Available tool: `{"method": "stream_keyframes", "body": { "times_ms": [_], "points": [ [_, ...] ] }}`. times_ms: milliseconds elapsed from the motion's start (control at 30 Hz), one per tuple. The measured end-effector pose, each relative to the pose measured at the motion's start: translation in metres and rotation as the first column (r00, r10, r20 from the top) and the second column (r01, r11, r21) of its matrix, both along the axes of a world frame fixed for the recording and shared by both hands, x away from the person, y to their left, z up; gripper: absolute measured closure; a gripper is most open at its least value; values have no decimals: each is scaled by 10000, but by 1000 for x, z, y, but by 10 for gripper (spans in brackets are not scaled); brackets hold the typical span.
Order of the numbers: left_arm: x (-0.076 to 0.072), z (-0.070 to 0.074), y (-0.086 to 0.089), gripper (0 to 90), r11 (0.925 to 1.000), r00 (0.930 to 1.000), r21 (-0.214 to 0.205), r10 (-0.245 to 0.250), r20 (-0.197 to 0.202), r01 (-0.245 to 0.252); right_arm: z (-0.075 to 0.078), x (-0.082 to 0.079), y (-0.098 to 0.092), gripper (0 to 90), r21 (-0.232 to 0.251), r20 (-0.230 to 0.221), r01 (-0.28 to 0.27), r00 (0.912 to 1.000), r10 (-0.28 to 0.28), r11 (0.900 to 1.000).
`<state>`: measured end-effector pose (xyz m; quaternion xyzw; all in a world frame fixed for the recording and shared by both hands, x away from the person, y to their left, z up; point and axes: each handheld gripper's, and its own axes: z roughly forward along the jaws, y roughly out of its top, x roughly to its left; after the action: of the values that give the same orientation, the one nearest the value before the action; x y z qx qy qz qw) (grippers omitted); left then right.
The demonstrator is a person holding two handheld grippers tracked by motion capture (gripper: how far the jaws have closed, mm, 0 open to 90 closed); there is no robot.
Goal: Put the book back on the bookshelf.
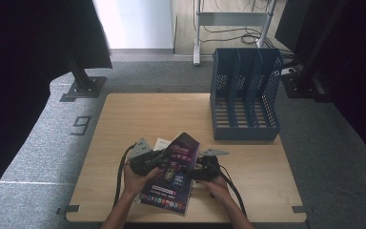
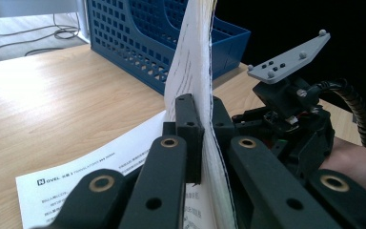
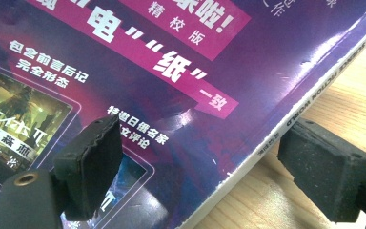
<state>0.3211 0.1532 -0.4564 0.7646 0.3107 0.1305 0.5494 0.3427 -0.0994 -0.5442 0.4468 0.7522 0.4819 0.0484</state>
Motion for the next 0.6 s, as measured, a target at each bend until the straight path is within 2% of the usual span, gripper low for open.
{"method": "stream_keyframes", "body": {
  "times_ms": [200,367,433,600],
  "points": [
    [4,-4,2,868,10000,9998,37,50,-212,-49,0,0,-1,214,-94,-50,153,9999,-154,9998],
    [7,-12,-3,864,9991,9990,414,76,-443,-58,1,-1,-2,283,-103,-74,417,9991,-418,9991],
    [9,-17,-6,863,9967,9987,785,229,-461,-192,2,-2,-2,295,-71,-12,413,9991,-413,9991],
    [14,-22,-3,862,9956,9968,861,439,-665,-381,4,-3,-2,315,-64,91,411,9991,-411,9991]
  ]
}}
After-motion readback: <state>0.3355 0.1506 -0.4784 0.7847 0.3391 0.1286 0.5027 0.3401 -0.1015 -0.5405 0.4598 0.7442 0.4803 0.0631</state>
